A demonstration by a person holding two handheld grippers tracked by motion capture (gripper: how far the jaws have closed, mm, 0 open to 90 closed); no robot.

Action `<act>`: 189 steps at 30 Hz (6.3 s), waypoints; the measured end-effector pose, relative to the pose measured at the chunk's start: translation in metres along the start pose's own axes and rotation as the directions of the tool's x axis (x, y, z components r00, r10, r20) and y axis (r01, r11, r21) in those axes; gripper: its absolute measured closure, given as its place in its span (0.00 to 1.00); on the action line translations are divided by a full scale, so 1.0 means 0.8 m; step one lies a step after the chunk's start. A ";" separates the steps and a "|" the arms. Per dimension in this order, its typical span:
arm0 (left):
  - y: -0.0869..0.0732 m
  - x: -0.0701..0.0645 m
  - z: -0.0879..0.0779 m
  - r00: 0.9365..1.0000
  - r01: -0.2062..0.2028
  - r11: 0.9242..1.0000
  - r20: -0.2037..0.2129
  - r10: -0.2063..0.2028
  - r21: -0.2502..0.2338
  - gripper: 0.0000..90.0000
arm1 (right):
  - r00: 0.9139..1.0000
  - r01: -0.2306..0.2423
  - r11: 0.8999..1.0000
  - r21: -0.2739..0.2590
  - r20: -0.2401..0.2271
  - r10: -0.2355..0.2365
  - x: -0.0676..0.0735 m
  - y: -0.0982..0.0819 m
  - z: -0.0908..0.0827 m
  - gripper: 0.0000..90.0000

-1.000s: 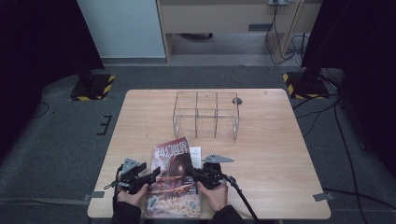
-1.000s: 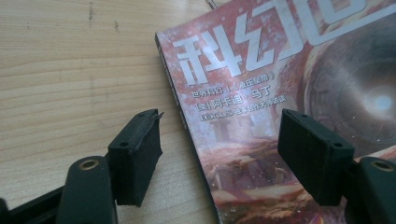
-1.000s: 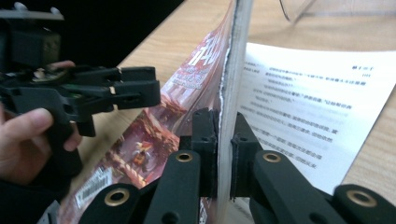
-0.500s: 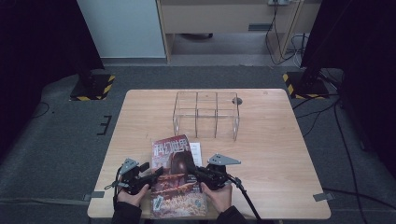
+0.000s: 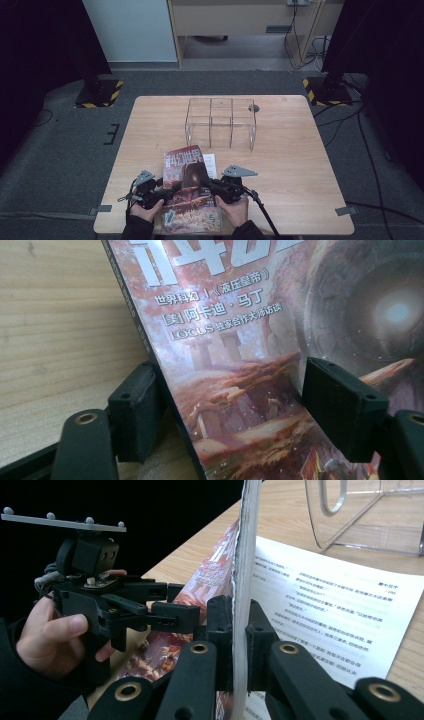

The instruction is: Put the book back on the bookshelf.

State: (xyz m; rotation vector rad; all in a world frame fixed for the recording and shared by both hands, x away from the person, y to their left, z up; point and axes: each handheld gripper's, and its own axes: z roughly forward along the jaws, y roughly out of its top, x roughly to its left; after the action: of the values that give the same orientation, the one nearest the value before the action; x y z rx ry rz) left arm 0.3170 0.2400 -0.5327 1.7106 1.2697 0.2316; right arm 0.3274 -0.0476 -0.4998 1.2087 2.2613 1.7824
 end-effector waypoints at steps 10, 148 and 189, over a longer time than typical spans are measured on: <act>0.001 0.000 -0.003 0.999 0.053 0.999 0.007 -0.053 -0.008 0.40 | 0.999 -0.043 0.999 0.024 0.015 0.043 -0.013 -0.005 0.002 0.95; 0.235 -0.141 -0.063 0.982 -0.162 0.920 -0.152 0.114 -0.358 0.93 | 0.761 -0.045 0.974 0.223 0.639 -0.111 -0.193 -0.036 -0.189 0.09; 0.291 -0.116 0.022 0.953 -0.196 0.891 -0.294 0.075 -0.409 0.93 | 0.762 -0.038 0.973 0.226 0.637 -0.118 -0.194 -0.036 -0.189 0.09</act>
State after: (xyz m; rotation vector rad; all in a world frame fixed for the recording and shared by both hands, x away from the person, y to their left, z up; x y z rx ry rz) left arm 0.4356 0.1536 -0.3290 1.4070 1.1785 0.7995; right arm 0.3515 -0.2615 -0.5379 1.4955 2.0513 0.8716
